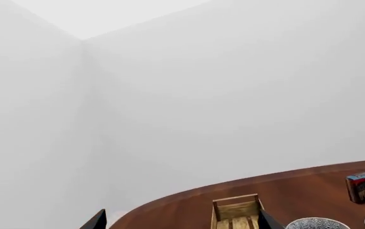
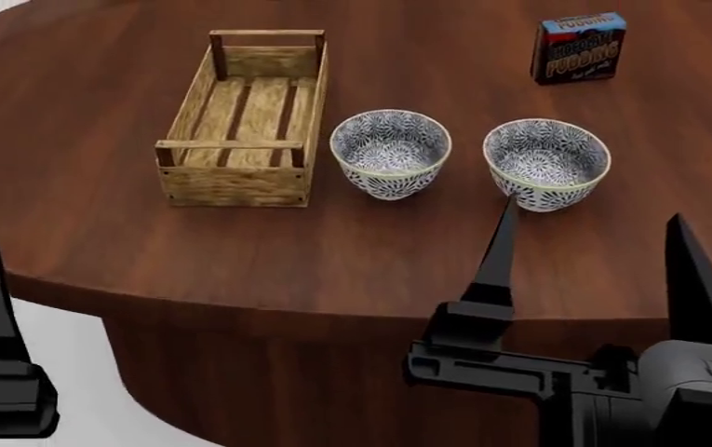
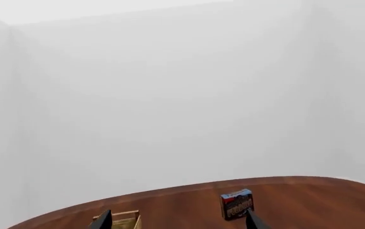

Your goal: Stack the left bowl on the right bowl and place them in the tray.

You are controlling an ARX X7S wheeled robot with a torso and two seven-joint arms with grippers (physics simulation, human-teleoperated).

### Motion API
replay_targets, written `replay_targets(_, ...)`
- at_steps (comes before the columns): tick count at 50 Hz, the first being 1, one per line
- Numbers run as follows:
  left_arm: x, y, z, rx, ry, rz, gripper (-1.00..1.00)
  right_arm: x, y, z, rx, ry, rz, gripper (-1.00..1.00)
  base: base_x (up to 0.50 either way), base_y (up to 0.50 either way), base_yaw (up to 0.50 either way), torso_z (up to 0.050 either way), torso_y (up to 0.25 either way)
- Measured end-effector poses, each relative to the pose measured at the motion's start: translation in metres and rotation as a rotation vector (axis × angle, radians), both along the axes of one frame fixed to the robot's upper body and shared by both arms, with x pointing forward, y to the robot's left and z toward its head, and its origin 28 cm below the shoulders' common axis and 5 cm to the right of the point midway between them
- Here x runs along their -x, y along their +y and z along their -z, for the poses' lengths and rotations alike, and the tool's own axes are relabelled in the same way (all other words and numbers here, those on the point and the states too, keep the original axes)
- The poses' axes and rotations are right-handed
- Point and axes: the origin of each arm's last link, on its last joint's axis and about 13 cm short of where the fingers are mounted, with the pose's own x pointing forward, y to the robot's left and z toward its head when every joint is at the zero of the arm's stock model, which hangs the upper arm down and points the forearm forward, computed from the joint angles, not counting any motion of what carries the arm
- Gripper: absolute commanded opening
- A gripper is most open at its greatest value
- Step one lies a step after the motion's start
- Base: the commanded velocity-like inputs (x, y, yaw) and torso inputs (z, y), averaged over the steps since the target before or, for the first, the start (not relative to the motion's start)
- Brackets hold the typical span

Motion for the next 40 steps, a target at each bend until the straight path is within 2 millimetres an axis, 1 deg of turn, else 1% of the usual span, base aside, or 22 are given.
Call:
replay_targets(15, -0.0013, -0.0016, -0.0022, -0.007, -0.004, 0.014, 1.00, 0.0003, -0.0001, -0.0022, -0.004, -0.001, 0.004, 1.00, 0.37, 0.08, 0.00, 0.000, 0.000)
replay_targets(30, -0.0018, -0.0024, -0.0032, -0.012, -0.007, 0.024, 1.00, 0.0018, 0.0002, -0.0043, -0.010, -0.005, 0.007, 1.00, 0.44, 0.23, 0.00, 0.000, 0.001)
replay_targets(40, -0.0017, -0.0024, -0.0032, -0.014, -0.008, 0.025, 1.00, 0.0024, 0.0008, -0.0047, -0.015, -0.006, 0.006, 1.00, 0.46, 0.15, 0.00, 0.000, 0.000)
